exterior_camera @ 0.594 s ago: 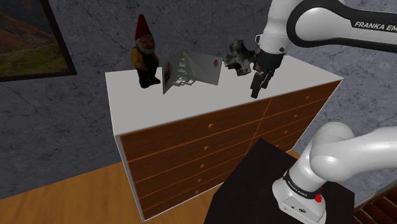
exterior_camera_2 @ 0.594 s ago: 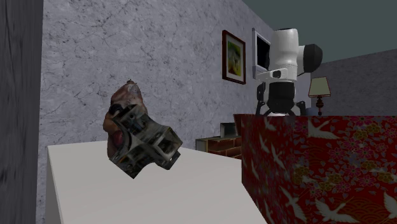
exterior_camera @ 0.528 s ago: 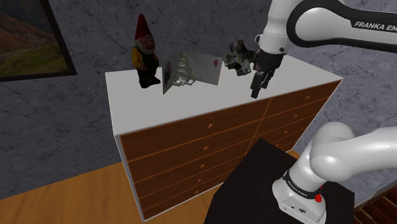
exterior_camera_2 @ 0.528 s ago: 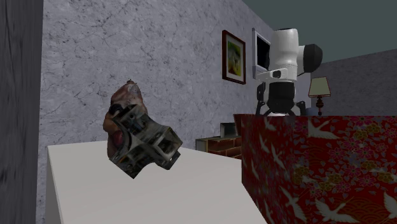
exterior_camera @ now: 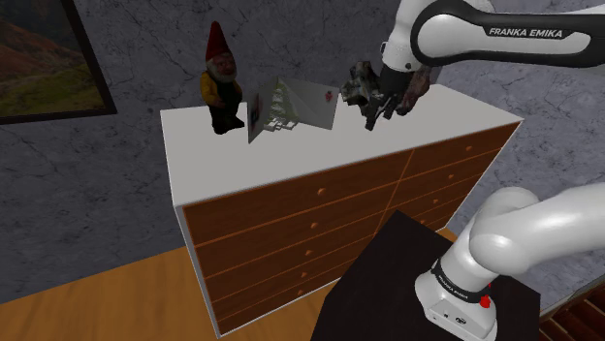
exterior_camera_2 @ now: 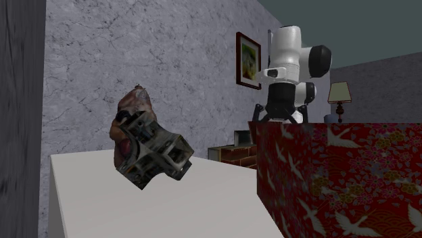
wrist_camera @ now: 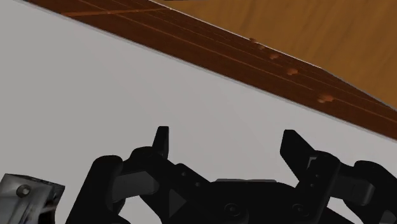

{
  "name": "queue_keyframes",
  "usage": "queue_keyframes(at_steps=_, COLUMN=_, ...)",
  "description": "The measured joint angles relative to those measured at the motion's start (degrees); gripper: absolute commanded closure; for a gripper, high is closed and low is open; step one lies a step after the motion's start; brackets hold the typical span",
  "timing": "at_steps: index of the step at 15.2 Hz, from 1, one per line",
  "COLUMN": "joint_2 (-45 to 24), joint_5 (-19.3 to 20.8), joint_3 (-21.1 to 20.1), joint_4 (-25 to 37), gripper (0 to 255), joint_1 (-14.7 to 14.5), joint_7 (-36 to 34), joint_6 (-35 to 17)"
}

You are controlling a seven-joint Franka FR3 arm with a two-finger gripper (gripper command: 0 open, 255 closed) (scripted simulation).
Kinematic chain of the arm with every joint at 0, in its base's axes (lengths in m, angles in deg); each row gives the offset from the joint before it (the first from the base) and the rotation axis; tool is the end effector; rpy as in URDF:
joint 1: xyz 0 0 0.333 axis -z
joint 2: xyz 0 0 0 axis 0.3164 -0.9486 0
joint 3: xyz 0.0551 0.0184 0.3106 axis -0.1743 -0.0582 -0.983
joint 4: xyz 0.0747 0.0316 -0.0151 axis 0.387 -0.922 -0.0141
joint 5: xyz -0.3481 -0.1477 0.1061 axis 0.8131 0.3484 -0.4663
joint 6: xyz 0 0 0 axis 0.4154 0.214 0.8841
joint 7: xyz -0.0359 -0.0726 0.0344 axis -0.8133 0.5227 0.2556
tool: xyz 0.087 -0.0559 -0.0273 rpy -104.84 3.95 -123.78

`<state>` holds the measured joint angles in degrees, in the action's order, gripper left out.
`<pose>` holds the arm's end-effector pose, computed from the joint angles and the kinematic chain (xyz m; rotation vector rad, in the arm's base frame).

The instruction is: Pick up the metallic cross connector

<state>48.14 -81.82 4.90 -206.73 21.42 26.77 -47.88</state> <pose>0.3590 -0.0306 0.5739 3.0488 -0.0996 0.1230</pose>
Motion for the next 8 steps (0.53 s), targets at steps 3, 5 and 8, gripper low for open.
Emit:
queue_keyframes(at_steps=3, joint_2=-3.7, joint_5=1.1, joint_3=1.5, joint_4=2.3, gripper=0, joint_1=1.5, joint_7=-0.2, joint_6=-4.4)
queue_keyframes(at_steps=5, joint_2=-6.3, joint_5=1.6, joint_3=2.3, joint_4=4.0, gripper=0, joint_1=2.4, joint_7=-0.6, joint_6=-7.1)
queue_keyframes(at_steps=8, joint_2=-10.1, joint_5=2.2, joint_3=3.6, joint_4=7.1, gripper=0, joint_1=3.6, joint_7=-1.1, joint_6=-10.9)
